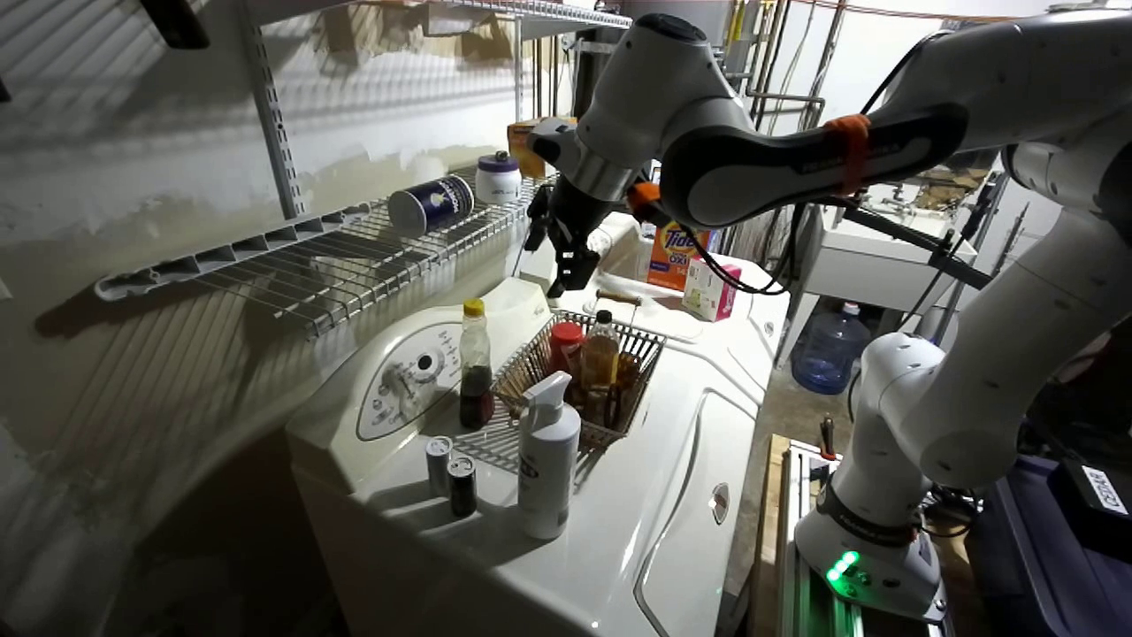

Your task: Place the salt cellar vertically upright

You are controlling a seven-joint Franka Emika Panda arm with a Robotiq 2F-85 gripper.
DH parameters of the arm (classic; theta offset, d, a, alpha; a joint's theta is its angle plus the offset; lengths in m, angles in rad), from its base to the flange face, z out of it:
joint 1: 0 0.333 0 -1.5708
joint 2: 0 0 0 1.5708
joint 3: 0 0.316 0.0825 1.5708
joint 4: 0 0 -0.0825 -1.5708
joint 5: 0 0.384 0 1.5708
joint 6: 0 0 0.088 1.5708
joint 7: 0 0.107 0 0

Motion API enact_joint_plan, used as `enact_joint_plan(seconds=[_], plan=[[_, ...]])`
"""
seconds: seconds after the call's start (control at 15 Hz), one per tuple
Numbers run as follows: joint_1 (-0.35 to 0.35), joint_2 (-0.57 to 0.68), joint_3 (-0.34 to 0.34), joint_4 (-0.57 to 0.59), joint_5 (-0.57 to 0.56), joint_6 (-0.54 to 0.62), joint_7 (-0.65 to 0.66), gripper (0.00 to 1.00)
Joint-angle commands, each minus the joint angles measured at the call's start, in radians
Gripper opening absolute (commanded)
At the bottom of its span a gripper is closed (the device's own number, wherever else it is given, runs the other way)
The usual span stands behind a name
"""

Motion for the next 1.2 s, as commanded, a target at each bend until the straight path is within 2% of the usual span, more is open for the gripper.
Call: enact_joint_plan(seconds=[0.0, 0.2, 0.47, 0.53, 0.87, 1.13], plan=[[-0.011, 0.001, 0.01, 0.003, 0.005, -0.002, -0.003, 1.0], [-0.011, 0.001, 0.01, 0.003, 0.004, -0.002, -0.003, 1.0], [0.005, 0.07, -0.006, 0.063, -0.005, 0.107, -0.137, 1.0], [0.015, 0.096, -0.022, 0.087, 0.028, 0.134, -0.206, 1.0], [-0.014, 0.229, -0.037, 0.249, 0.046, 0.159, -0.426, 1.0], [-0.053, 0.323, -0.031, 0.397, 0.05, 0.147, -0.527, 1.0]])
